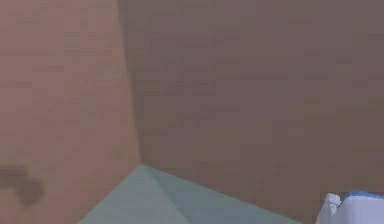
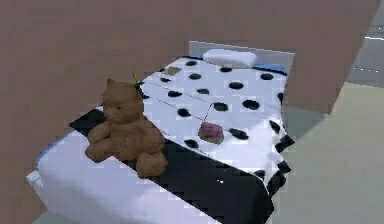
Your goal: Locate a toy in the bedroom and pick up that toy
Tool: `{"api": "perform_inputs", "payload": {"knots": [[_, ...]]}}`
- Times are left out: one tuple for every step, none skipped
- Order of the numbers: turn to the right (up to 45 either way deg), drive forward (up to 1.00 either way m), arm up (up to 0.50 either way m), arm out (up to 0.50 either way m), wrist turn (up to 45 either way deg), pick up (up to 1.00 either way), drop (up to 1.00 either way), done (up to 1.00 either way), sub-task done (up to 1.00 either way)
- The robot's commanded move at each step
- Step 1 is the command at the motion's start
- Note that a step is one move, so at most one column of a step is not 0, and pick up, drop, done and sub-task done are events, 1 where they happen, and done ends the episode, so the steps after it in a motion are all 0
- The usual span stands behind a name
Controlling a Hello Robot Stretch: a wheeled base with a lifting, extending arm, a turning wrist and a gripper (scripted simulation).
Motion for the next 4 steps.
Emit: {"api": "perform_inputs", "payload": {"knots": [[-15.0,0.00,0.00,0.00,0.0,0.00,0.00,0.00,0.00],[0.0,0.00,0.50,0.00,0.0,0.00,0.00,0.00,0.00],[0.0,0.00,0.24,0.00,0.0,0.00,0.00,0.00,0.00],[0.0,0.00,0.00,0.36,0.0,0.00,0.00,0.00,0.00]]}}
